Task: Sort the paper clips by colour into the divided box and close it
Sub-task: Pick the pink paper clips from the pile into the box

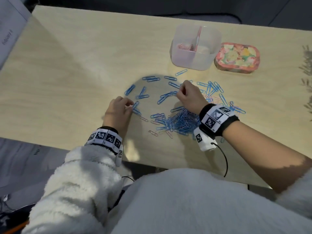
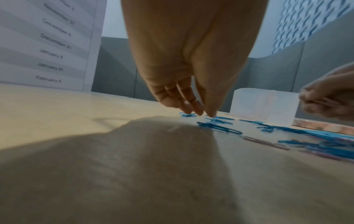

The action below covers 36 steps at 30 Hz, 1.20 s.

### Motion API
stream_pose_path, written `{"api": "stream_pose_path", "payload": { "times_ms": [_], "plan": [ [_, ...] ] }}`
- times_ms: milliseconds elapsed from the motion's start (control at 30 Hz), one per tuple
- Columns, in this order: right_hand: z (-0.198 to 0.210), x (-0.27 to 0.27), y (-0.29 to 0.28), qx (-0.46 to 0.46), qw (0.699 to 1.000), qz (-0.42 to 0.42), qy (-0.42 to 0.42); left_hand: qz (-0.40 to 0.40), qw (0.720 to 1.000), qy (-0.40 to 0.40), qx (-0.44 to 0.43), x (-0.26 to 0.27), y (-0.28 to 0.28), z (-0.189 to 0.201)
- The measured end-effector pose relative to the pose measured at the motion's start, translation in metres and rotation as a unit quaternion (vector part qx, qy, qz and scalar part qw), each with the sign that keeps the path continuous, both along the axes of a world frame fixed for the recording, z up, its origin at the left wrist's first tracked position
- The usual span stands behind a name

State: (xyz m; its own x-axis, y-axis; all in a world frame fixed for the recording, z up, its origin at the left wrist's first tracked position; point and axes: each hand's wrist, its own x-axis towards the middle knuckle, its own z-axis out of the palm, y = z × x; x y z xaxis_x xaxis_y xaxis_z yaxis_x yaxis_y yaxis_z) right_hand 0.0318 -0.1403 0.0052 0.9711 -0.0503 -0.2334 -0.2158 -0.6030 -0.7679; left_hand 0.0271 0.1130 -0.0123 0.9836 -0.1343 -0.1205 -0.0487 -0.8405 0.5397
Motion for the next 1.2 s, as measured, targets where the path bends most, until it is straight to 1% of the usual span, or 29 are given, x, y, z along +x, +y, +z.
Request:
{"api": "stream_pose_path", "payload": {
  "times_ms": [33, 100, 133, 167, 200, 233, 300, 333, 400, 500, 567, 667, 700, 767, 800, 833, 967, 1000, 1067, 1100, 1133, 1200],
  "plan": [
    [0.003, -0.001, 0.004, 0.055, 0.998, -0.017, 0.014, -0.025, 1.000, -0.003, -0.007, -0.002, -0.001, 0.001],
    [0.007, -0.002, 0.013, 0.152, 0.985, -0.043, 0.071, -0.095, 0.995, 0.005, -0.006, -0.007, -0.006, 0.002],
    [0.007, -0.002, 0.019, 0.174, 0.979, -0.040, 0.098, -0.125, 0.992, 0.013, 0.005, -0.009, -0.009, 0.002],
    [0.006, -0.002, 0.024, 0.166, 0.979, -0.021, 0.116, -0.143, 0.989, 0.020, 0.017, -0.011, -0.011, 0.002],
    [0.004, -0.002, 0.030, 0.134, 0.984, 0.014, 0.119, -0.152, 0.988, 0.025, 0.025, -0.013, -0.014, 0.001],
    [0.001, -0.003, 0.035, 0.082, 0.989, 0.061, 0.107, -0.155, 0.987, 0.028, 0.031, -0.015, -0.015, 0.000],
    [-0.005, -0.006, 0.043, -0.026, 0.987, 0.141, 0.073, -0.156, 0.986, 0.019, 0.047, -0.018, -0.018, -0.003],
    [-0.009, -0.007, 0.045, -0.064, 0.983, 0.159, 0.063, -0.158, 0.986, 0.010, 0.059, -0.018, -0.019, -0.004],
    [-0.016, -0.009, 0.049, -0.112, 0.978, 0.169, 0.055, -0.166, 0.983, -0.009, 0.076, -0.019, -0.022, -0.005],
    [-0.019, -0.008, 0.048, -0.130, 0.973, 0.177, 0.065, -0.181, 0.980, -0.017, 0.080, -0.019, -0.022, -0.005],
    [-0.016, -0.007, 0.042, -0.120, 0.978, 0.162, 0.059, -0.177, 0.983, -0.006, 0.051, -0.020, -0.022, -0.003],
    [-0.010, -0.007, 0.029, -0.080, 0.992, 0.097, 0.029, -0.117, 0.992, 0.046, -0.032, -0.019, -0.020, -0.002],
    [-0.007, -0.007, 0.024, -0.055, 0.995, 0.076, 0.021, -0.089, 0.991, 0.075, -0.068, -0.018, -0.021, -0.002],
    [-0.001, -0.010, 0.013, 0.017, 0.999, 0.037, 0.016, -0.043, 0.979, 0.135, -0.149, -0.017, -0.025, -0.001],
    [0.001, -0.012, 0.009, 0.056, 0.998, 0.015, 0.020, -0.033, 0.972, 0.153, -0.173, -0.017, -0.028, 0.000],
    [0.002, -0.014, 0.006, 0.088, 0.996, -0.009, 0.030, -0.035, 0.970, 0.158, -0.179, -0.017, -0.031, 0.000],
    [0.003, -0.019, 0.004, 0.169, 0.979, -0.080, 0.085, -0.069, 0.972, 0.157, -0.162, -0.017, -0.045, -0.001],
    [0.004, -0.020, 0.004, 0.177, 0.976, -0.088, 0.094, -0.082, 0.974, 0.152, -0.148, -0.017, -0.047, -0.002],
    [0.004, -0.023, 0.008, 0.184, 0.973, -0.086, 0.106, -0.115, 0.981, 0.133, -0.086, -0.017, -0.051, -0.003],
    [0.006, -0.025, 0.011, 0.177, 0.976, -0.070, 0.109, -0.130, 0.983, 0.121, -0.057, -0.018, -0.052, -0.003],
    [0.005, -0.027, 0.015, 0.151, 0.983, -0.039, 0.101, -0.137, 0.983, 0.112, -0.038, -0.019, -0.052, -0.004],
    [0.001, -0.034, 0.024, 0.044, 0.994, 0.068, 0.068, -0.142, 0.985, 0.096, -0.026, -0.021, -0.052, -0.002]
  ]
}}
